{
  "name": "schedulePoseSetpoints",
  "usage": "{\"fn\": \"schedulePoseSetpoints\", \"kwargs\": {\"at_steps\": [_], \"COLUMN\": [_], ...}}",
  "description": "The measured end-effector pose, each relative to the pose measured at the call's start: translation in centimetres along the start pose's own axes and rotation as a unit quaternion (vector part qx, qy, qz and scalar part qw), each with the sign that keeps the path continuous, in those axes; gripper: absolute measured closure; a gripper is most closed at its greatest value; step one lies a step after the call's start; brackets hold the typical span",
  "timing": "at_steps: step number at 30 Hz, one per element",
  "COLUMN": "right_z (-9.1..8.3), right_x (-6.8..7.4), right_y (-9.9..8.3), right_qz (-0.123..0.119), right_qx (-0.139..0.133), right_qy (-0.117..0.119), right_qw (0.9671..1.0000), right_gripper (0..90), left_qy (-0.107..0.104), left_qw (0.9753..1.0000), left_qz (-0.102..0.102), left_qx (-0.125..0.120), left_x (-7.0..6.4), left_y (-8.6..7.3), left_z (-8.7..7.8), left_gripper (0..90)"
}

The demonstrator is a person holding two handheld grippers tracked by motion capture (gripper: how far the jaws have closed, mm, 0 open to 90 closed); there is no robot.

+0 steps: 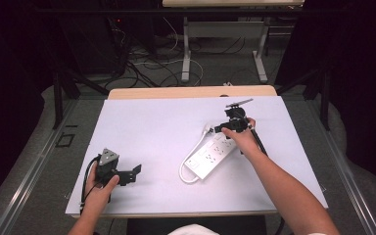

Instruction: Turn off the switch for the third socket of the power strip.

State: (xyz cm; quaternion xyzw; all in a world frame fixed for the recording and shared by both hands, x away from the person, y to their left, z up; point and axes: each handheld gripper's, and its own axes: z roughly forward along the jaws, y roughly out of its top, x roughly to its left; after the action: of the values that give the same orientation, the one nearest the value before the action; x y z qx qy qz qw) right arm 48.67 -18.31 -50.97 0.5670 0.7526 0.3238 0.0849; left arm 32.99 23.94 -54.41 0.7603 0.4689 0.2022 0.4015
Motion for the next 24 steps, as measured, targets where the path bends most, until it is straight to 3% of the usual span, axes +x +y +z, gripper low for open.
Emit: {"fn": "schedulePoseSetpoints", "kwargs": {"at_steps": [8,13,18,21,24], "right_z": [-0.22,-0.36,-0.39,-0.49,-0.66], "right_x": [0.03,0.21,0.25,0.39,0.52], "right_y": [0.01,0.01,0.01,0.08,0.27], "right_qz": [-0.018,-0.004,-0.010,-0.014,-0.017], "right_qx": [-0.005,-0.007,-0.010,-0.015,-0.019], "right_qy": [0.000,0.008,0.018,0.003,-0.002], "right_qw": [0.9998,0.9999,0.9997,0.9998,0.9997], "right_gripper": [27.5,21.9,15.5,12.6,3.0], "left_qy": [0.000,-0.001,0.000,-0.001,0.000], "left_qw": [1.0000,1.0000,1.0000,1.0000,1.0000], "left_qz": [-0.005,-0.005,-0.002,-0.005,-0.002], "left_qx": [-0.005,-0.004,-0.003,-0.001,-0.004], "left_x": [-0.07,-0.10,-0.07,-0.12,-0.09], "left_y": [-0.03,-0.03,0.00,-0.04,-0.01], "left_z": [0.14,0.15,0.17,0.20,0.18], "left_gripper": [1.0,1.0,1.0,1.0,1.0]}}
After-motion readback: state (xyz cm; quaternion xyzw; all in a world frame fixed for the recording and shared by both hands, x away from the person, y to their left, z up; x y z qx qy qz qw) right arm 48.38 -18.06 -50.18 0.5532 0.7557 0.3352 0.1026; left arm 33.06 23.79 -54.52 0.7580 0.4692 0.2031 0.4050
